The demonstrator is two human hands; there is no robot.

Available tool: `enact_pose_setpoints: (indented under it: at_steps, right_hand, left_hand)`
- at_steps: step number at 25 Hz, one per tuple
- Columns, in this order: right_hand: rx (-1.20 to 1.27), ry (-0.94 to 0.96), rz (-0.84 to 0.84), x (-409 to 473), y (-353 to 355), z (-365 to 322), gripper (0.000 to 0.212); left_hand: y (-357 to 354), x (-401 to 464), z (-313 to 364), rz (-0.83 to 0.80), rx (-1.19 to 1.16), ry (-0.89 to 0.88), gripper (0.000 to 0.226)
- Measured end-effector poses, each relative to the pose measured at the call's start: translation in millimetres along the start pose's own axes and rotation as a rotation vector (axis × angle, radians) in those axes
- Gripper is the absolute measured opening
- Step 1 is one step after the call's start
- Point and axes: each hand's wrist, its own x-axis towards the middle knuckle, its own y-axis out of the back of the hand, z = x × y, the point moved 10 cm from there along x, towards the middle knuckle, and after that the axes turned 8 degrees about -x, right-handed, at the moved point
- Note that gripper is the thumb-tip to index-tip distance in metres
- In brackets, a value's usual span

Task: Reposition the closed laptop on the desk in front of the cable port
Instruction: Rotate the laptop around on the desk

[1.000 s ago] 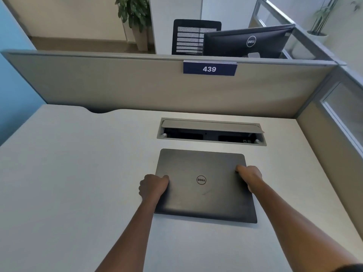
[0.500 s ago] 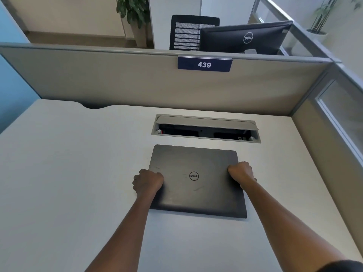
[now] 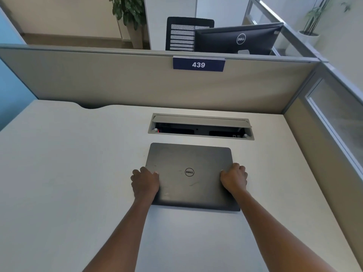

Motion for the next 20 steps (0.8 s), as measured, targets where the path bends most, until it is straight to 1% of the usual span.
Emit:
enact_pose_setpoints:
  at_steps: [2,4,7,8,10,12,14,16,17,19,20]
  right_hand:
    - [-0.007,0.025,0.023,-18.3,-0.9,3.2,0.049]
    - [-0.026,0.015,0.054,-40.3,-3.5,11.4,0.051]
    - [-0.079,-0.003,0.096,-72.3,-9.3,27.6,0.065]
    - [-0.09,-0.001,0.104,-80.0,-10.7,31.6,0.068]
    - [-0.103,0.011,0.109,-88.1,-12.3,35.7,0.073]
    - [-0.113,0.016,0.104,-90.0,-12.1,34.8,0.075]
    - [-0.119,0.022,0.103,-91.4,-12.0,32.2,0.076]
    - [-0.128,0.025,0.107,-91.7,-11.5,31.8,0.075]
    - [-0.13,0.023,0.106,-91.2,-11.5,32.2,0.075]
    - [-0.124,0.016,0.099,-89.5,-12.0,32.7,0.073]
    - [-0.119,0.015,0.1,-88.7,-11.4,31.9,0.073]
  left_hand:
    - [0.4,-2.2,0.0,-0.007,0.013,-0.051,0.048]
    - [-0.5,-3.0,-4.0,-0.069,0.012,-0.103,0.056]
    - [-3.7,-4.8,-18.1,-0.299,0.009,-0.172,0.097]
    - [-3.0,-7.0,-22.9,-0.368,0.003,-0.188,0.107]
    - [-2.4,-12.3,-28.0,-0.46,0.01,-0.22,0.121]
    - [-1.8,-17.5,-27.0,-0.49,0.03,-0.234,0.129]
    - [-0.3,-21.1,-26.2,-0.479,0.035,-0.233,0.131]
    - [1.7,-24.3,-26.4,-0.478,0.032,-0.216,0.126]
    - [2.7,-25.7,-27.1,-0.479,0.038,-0.205,0.119]
    - [5.4,-31.7,-26.1,-0.458,0.079,-0.189,0.099]
    - [9.5,-36.0,-23.9,-0.405,0.112,-0.183,0.087]
